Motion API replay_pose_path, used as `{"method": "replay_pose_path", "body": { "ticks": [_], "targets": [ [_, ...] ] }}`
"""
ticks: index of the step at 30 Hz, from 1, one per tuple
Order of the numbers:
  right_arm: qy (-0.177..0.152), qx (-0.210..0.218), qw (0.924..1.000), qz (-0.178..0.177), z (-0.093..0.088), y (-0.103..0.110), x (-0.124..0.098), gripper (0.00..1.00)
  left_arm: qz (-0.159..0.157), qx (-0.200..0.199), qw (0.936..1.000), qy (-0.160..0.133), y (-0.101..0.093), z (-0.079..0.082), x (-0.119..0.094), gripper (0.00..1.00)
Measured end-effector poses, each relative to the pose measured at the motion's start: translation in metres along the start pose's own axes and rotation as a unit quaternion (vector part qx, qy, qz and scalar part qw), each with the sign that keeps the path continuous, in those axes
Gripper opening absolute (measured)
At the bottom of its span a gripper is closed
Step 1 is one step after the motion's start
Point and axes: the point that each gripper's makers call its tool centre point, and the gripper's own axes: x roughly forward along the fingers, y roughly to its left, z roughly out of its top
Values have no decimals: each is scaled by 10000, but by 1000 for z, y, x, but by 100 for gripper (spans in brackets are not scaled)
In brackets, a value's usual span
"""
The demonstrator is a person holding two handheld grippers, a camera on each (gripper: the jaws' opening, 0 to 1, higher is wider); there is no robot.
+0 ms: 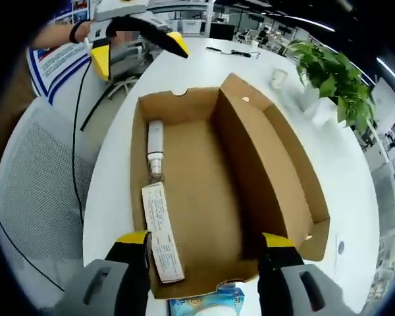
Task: Operate the shoe box by opening the lid, removing the specified soft item, and placing it in the target area until the item is outside and the box remains undamaged.
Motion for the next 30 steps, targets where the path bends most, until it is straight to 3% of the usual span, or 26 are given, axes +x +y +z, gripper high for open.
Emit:
{"method": "replay_pose_path", "body": {
  "ticks": [8,10,17,20,30],
  "targets": [
    [122,-162,9995,243,2,1,13,63,-2,-13,10000,72,1,-5,4,60],
    [242,-331,9989,227,-1,-1,16,63,-17,-9,10000,69,-1,-4,4,60],
    [153,-246,9995,145,1,-9,14,65,-19,-62,10000,71,0,-6,7,60],
    [181,-309,9993,109,1,-11,14,61,-17,-84,9999,82,-1,-7,7,60],
    [151,-243,9978,596,6,5,20,61,-48,-108,9999,98,-3,-8,7,59]
  ]
}}
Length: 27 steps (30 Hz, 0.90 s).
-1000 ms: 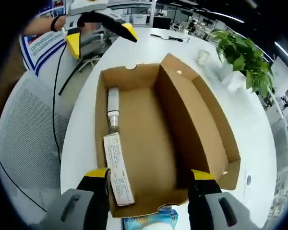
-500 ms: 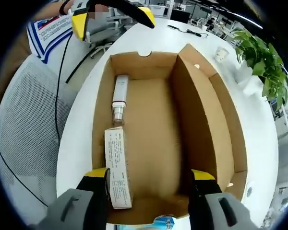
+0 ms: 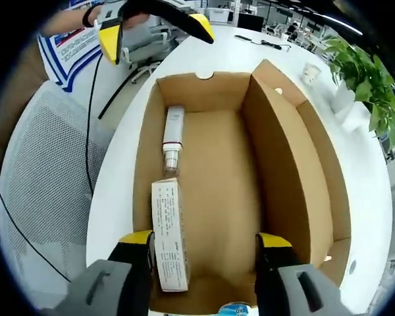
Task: Operate the shoe box by opening the lid, removing the specified soft item, and placing it in the target area until the item is outside and the box remains undamaged.
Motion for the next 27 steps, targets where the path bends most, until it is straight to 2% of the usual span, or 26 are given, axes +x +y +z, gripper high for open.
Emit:
{"method": "replay_pose_path", "body": {
  "ticks": [2,10,14,27],
  "targets": [
    [13,-21,10000,-77,0,-4,-1,64,7,-1,10000,-15,0,1,0,59],
    [21,-42,9998,-192,-1,-8,-5,59,18,-29,10000,-37,3,3,2,59],
    [-150,72,9999,16,7,0,-5,60,-6,-20,10000,-33,1,4,3,59],
    [293,-431,9986,78,6,9,16,50,-11,3,10000,-34,3,6,3,59]
  ]
}}
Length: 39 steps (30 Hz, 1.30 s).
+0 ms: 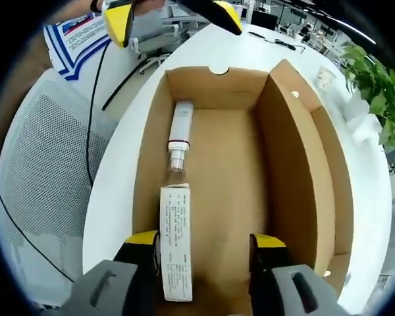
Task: Operate the shoe box by opening the lid, removing the specified soft item, and placing it in the target area until the item is outside and the box remains undamaged.
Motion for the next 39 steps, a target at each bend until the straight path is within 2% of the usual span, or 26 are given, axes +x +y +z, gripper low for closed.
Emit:
{"method": "replay_pose_path", "body": {
  "ticks": [5,7,10,13,19,27,35,39],
  "targets": [
    [119,45,9999,13,-4,1,5,43,-8,6,10000,29,-1,-2,0,58],
    [296,-12,9996,2,-10,3,9,39,-4,11,10000,32,-1,-2,0,58],
    [499,-211,9985,38,-19,11,16,28,12,-18,10000,26,0,-2,0,58],
    [488,-177,9986,58,-21,14,24,18,13,-18,10000,45,0,-3,1,58],
    [351,30,9994,49,-21,13,20,17,7,-24,10000,77,2,-6,3,58],
    [2,283,9996,-8,-8,10,9,17,-3,-50,9999,91,3,-9,3,58],
    [-72,301,9994,-141,-5,5,-1,17,-19,-72,9999,125,3,-14,4,57],
    [-163,293,9992,-225,4,3,-12,17,-14,-66,9999,126,3,-15,3,58]
  ]
}}
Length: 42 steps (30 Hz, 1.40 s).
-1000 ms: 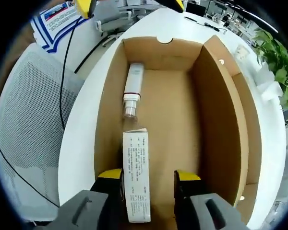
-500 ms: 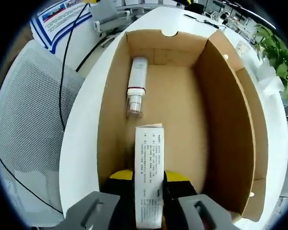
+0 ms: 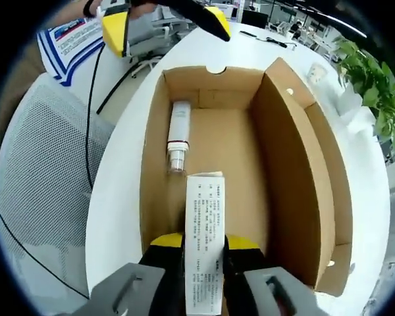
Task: Operate the shoe box by opening the lid, removing the specified soft item, and placing it in the target area until the item is outside and the box remains undamaged.
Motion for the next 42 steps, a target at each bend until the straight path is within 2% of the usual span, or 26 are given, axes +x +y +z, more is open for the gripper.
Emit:
{"method": "replay_pose_path", "body": {
  "ticks": [6,23,31,36,42],
  "targets": [
    [-144,-81,9997,-159,13,-5,-19,17,3,-51,10000,2,0,-3,-2,58],
    [-144,-106,9975,-686,4,-19,-79,17,-84,-22,10000,-10,-6,3,5,58],
    [-37,9,9959,-901,-18,-14,-96,17,-201,46,9998,-26,-20,9,12,58],
    [-92,185,9951,-962,-29,-7,-103,17,-255,79,9996,5,-26,9,17,58],
    [-59,479,9932,-1064,-57,3,-107,17,-360,127,9993,33,-37,11,26,58]
  ]
}}
